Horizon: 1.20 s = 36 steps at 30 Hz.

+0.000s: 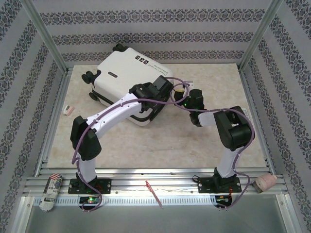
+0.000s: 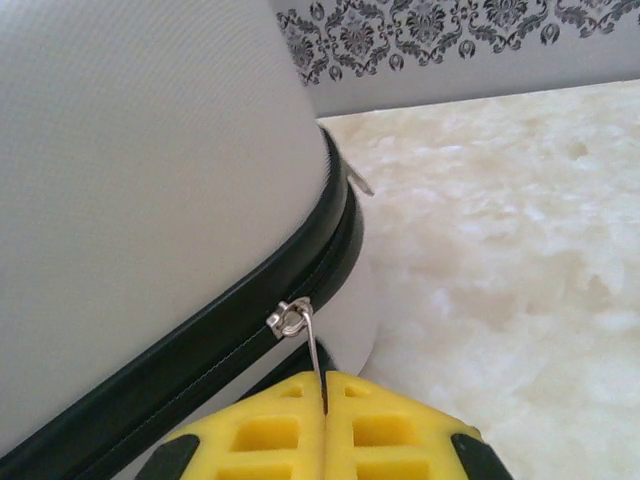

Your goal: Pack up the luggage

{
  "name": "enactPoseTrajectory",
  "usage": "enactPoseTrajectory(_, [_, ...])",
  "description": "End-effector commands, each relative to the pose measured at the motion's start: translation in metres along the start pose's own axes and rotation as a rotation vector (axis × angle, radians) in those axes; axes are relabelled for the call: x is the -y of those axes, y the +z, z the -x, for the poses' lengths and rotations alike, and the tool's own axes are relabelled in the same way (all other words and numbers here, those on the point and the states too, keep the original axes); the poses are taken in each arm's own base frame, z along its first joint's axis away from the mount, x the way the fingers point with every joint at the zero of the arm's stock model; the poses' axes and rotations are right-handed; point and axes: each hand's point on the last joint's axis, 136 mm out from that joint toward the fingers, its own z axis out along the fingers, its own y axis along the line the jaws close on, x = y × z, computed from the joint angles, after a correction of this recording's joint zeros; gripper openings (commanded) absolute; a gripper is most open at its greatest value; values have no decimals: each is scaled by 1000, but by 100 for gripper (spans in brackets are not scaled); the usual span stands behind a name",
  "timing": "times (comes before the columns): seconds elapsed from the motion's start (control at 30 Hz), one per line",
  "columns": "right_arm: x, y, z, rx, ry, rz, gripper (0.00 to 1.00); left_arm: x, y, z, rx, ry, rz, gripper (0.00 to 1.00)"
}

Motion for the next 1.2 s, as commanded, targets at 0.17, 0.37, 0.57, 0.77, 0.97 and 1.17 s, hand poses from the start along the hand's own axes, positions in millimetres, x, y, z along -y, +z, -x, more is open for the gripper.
enactPoseTrajectory(0.17, [21, -8, 32, 78, -34, -58, 0, 1, 4, -34, -59, -14, -33, 67])
enactPoseTrajectory(0.37, [10, -38, 17, 56, -38, -39, 0, 4, -3, -67, -98, -76, -53, 65])
enactPoseTrajectory(0.57, [-21, -72, -13, 7, -31, 5, 0, -5, -19, -115, -131, -198, -22, 65])
enactPoseTrajectory(0.77, [-82, -101, -55, -87, -87, 97, 0, -33, -32, -164, -201, -346, 74, 66])
enactPoseTrajectory(0.97, [-48, -91, -33, -62, -139, -65, 0, -44, -33, -187, -222, -431, 85, 66])
enactPoseTrajectory(1.17, [2, -54, 6, 16, -108, -201, 0, -46, -28, -198, -253, -435, 98, 65])
